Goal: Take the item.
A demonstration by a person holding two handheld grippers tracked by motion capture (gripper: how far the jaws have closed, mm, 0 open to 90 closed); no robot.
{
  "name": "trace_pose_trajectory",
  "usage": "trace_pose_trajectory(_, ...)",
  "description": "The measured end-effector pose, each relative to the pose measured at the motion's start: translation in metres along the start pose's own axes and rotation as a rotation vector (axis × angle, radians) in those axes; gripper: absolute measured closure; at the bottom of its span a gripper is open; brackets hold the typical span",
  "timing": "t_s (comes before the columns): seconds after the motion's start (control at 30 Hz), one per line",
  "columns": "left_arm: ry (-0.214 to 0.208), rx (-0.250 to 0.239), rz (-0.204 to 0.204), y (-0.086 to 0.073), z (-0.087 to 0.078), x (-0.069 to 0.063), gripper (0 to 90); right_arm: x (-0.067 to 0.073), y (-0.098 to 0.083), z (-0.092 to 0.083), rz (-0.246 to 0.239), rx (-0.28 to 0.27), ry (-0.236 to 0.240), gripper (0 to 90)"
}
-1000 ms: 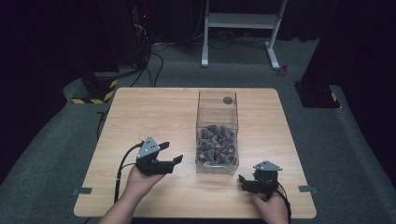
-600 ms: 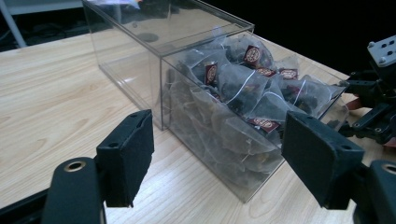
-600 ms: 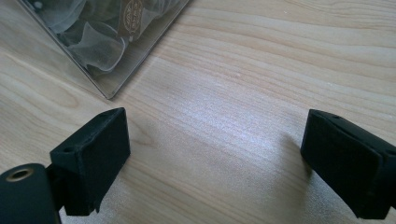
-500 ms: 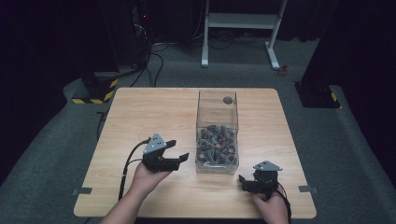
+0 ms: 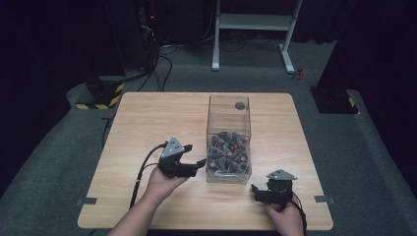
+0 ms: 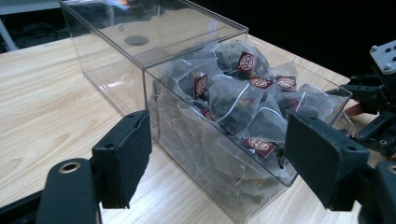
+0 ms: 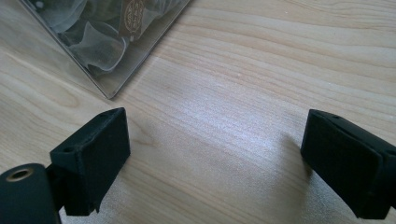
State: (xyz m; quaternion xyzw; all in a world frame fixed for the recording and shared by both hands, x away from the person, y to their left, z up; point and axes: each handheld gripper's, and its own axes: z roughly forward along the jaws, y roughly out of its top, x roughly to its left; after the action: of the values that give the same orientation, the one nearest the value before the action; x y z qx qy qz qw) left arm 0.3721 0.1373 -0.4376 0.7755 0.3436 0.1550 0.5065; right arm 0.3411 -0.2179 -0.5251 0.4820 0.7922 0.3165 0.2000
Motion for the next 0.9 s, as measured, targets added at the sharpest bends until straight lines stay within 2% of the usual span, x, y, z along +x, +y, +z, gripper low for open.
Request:
trace_pose_trajectory(0.3, -0.022, 0.012, -0.008, 0.001, 0.011, 0.0, 25.5, 0.0, 0.0, 0.0, 0.0, 0.001, 0.002, 8.0)
trace_pose_trajectory(0.5, -0.034, 0.016, 0.004, 0.008, 0.02, -0.002, 26.3, 0.0, 0.0, 0.0, -0.001, 0.0, 0.001, 8.0)
trace_pose_trajectory(0.63, -0.047, 0.009, -0.01, 0.012, 0.026, -0.002, 29.0, 0.0, 0.0, 0.0, -0.003, 0.0, 0.002, 8.0)
trace_pose_trajectory(0.8, -0.047, 0.015, 0.008, 0.019, 0.034, -0.003, 29.8, 0.0, 0.0, 0.0, -0.004, 0.0, 0.003, 8.0)
trace_pose_trajectory(0.9, -0.054, 0.009, -0.001, 0.021, 0.039, -0.003, 33.2, 0.0, 0.0, 0.0, -0.005, 0.0, 0.003, 8.0)
